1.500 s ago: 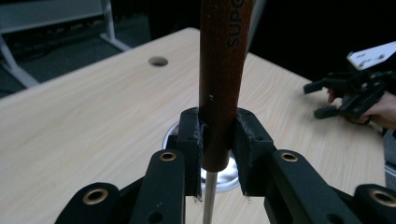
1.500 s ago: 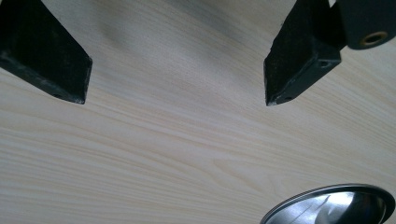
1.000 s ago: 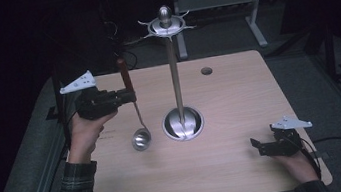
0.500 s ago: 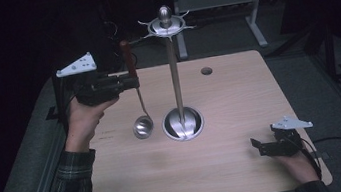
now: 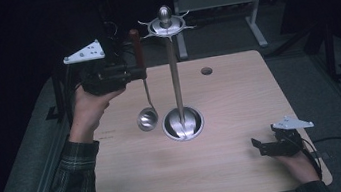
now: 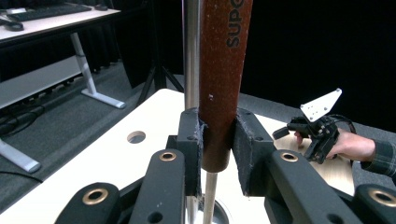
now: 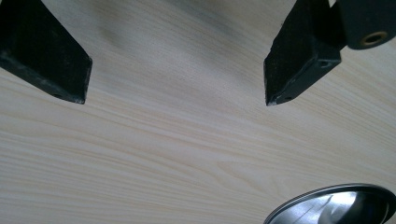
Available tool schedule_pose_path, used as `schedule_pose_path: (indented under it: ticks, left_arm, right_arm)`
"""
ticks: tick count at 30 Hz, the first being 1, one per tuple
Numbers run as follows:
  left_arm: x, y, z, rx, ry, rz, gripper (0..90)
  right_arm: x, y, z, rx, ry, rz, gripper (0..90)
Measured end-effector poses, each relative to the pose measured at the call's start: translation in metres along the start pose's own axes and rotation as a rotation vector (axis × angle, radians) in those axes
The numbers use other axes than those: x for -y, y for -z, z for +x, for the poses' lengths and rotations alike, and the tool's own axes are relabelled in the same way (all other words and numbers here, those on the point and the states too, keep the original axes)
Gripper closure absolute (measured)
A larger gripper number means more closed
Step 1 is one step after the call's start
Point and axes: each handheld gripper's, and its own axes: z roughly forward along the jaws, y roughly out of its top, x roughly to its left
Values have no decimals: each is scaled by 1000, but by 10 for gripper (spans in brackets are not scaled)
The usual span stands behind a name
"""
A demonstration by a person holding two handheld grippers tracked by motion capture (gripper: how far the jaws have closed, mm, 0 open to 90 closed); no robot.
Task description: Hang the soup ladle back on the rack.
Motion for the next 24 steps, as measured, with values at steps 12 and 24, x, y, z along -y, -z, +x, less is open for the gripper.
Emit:
schedule_pose_path:
  ticks: [12, 24]
  left_arm:
    - [-2, -12, 2, 12, 5, 19, 736]
    - [-2, -31, 4, 37, 5, 29, 735]
  right_arm:
    - [0, 1, -1, 0, 3, -1, 72]
    - [1, 3, -1, -2, -1, -5, 72]
